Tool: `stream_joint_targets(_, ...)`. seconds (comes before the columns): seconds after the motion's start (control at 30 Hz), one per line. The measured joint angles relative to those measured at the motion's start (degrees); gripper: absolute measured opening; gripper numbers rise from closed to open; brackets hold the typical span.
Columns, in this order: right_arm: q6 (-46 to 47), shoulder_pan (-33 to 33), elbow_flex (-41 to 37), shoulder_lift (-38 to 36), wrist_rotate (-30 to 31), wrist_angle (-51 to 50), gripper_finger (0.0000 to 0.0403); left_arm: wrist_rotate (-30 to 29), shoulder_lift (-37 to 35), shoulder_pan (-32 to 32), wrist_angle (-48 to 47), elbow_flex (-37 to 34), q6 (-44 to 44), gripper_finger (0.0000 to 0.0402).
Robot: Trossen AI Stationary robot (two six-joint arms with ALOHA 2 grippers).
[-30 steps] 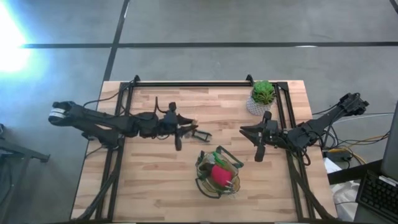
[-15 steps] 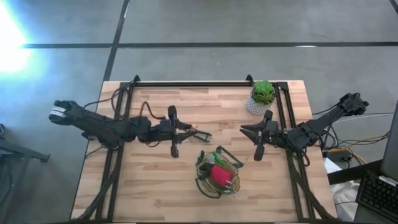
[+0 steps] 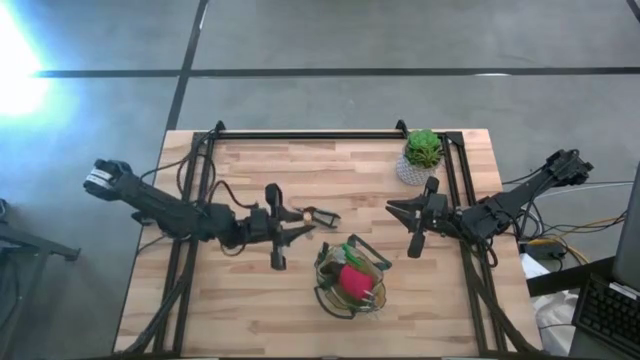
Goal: Pick & Place Garden tools in Gardening bag
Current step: Put the brown trowel into the white gardening bag
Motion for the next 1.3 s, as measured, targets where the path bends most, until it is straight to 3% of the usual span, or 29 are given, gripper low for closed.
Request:
stream_joint_targets(0.17, 0.81, 0.0, 0.0, 0.0, -0.23, 0.0, 0.0056, -1.75, 4.94, -3.61, 7.73, 0.0, 0.09, 0.0069)
stream_joint_targets(0.37, 1.07, 0.0, 0.0, 0.0, -0.28, 0.0, 0.0056, -8.34, 12.59, -8.74, 20.13, 0.0, 2.2, 0.0069)
stream_joint_targets(0.53, 1.07, 0.0, 0.0, 0.0, -0.46, -0.01, 0.0056, -8.93, 17.74, -11.73, 28.29, 0.02, 2.22, 0.0069)
stream_joint_targets(1.03, 1.52, 0.0, 0.0, 0.0, -0.52, 0.11, 0.0056, -8.87, 28.09, -16.87, 29.65, 5.68, -1.47, 0.0069)
stream_joint_targets(1.3, 1.53, 0.0, 0.0, 0.0, -0.63, 0.21, 0.0056, -9.45, 33.67, -16.83, 35.98, 5.97, -0.48, 0.0069)
